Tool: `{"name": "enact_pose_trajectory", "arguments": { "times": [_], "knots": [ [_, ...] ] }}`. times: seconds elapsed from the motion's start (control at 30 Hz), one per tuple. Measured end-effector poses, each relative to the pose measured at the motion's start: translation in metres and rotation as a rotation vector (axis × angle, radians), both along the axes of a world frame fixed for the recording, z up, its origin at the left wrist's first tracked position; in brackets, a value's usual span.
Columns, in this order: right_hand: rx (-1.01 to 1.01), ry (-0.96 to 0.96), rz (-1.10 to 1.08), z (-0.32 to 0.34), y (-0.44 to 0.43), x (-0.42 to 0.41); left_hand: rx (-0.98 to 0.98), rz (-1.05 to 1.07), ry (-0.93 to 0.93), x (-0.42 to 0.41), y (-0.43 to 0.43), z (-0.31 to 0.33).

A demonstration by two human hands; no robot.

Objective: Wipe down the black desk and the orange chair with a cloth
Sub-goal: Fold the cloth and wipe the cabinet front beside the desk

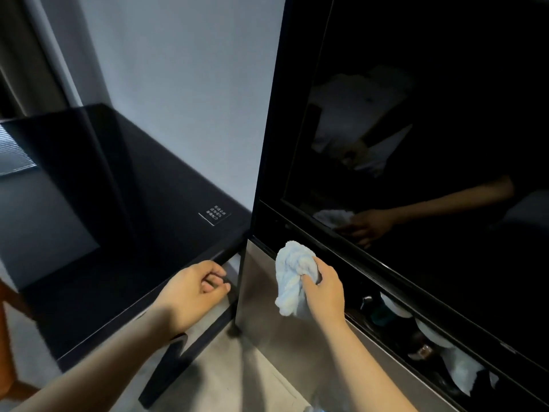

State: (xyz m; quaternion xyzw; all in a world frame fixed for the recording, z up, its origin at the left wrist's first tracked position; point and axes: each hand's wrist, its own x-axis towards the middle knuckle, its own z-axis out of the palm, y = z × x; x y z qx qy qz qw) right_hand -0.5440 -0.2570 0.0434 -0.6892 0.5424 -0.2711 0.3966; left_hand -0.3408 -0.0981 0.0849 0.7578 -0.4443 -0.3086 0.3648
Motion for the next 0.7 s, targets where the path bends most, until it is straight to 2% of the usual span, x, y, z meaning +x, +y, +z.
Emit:
{"name": "enact_pose_trajectory", "arguments": {
  "times": [0.1,0.2,0.37,0.53,0.6,0.7],
  "knots": [
    [0.011,0.040,-0.032,-0.016,-0.027,0.018,0.010,0.020,-0.101,0.006,-0.019,-0.007],
    [-0.092,0.151,-0.065,-0.028,-0.045,0.033,0.075,0.036,-0.141,0.014,-0.031,-0.010],
    [-0.194,0.311,-0.116,-0.050,-0.063,0.060,0.132,0.106,-0.105,0.025,-0.040,-0.023],
    [-0.130,0.338,-0.163,-0.065,-0.078,0.087,0.181,0.155,-0.065,0.036,-0.038,-0.042],
    [-0.141,0.374,-0.148,-0.073,-0.080,0.095,0.190,0.174,-0.038,0.041,-0.036,-0.049],
    [-0.174,0.329,-0.205,-0.080,-0.083,0.100,0.196,0.195,-0.003,0.047,-0.032,-0.058]
  ]
}}
